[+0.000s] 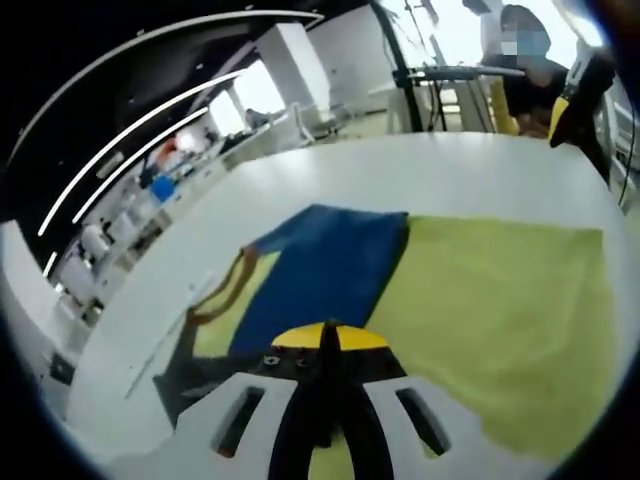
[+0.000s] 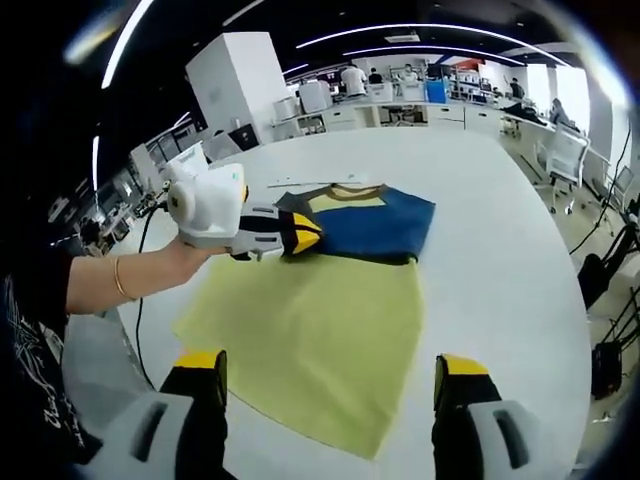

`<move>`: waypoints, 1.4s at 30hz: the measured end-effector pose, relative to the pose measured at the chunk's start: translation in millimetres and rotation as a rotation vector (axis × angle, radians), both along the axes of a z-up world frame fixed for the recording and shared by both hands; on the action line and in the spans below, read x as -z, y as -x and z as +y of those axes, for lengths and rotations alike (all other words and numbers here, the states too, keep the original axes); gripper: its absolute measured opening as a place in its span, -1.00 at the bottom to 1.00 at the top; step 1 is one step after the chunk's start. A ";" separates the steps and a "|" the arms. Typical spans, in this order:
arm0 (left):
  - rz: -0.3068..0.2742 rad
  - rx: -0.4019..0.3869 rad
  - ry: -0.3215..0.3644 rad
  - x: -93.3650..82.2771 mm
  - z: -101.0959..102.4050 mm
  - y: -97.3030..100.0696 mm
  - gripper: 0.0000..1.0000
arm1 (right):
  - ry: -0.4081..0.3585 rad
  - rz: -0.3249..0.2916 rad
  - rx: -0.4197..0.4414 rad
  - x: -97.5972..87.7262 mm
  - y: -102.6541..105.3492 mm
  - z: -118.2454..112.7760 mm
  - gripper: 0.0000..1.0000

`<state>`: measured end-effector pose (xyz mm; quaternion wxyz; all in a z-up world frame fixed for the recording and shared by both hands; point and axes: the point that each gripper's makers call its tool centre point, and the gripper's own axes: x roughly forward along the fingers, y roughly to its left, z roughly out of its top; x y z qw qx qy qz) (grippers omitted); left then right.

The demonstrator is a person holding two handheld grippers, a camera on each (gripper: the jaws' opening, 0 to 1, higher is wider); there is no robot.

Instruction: Fold the garment on the visible template until the final outline fits inside the template.

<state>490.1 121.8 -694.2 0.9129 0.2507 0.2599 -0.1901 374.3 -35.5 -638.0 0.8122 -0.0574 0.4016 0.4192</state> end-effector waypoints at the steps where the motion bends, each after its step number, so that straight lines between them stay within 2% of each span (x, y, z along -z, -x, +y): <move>1: 0.004 0.000 0.000 1.7 0.0 -0.4 -1.00 | 0.001 0.003 0.000 1.3 0.2 -0.2 0.69; 9: 0.034 0.002 0.001 14.7 -0.6 -1.1 -1.00 | 0.010 0.006 0.005 4.8 -4.0 -2.1 0.69; 19: 0.042 -0.010 0.012 18.8 -0.8 -0.6 -0.94 | 0.006 -0.001 0.001 3.3 -6.4 0.8 0.69; 22: 0.066 -0.059 0.070 17.2 3.1 1.6 -0.77 | 0.007 -0.004 0.000 2.3 -6.4 0.4 0.69; 24: 0.067 -0.092 0.147 11.5 2.9 1.5 -0.63 | 0.007 -0.006 -0.001 1.4 -6.3 -0.1 0.69; 26: 0.055 -0.100 0.194 3.1 2.0 0.8 -0.52 | 0.008 -0.011 -0.004 0.1 -6.4 -0.2 0.69; 34: 0.016 -0.100 0.245 -27.8 6.1 6.1 -0.05 | 0.007 -0.021 -0.017 -3.2 -5.5 3.2 0.70; 42: -0.011 -0.150 0.314 -51.3 26.7 21.0 0.43 | 0.012 -0.046 -0.046 -10.7 -14.4 11.9 0.68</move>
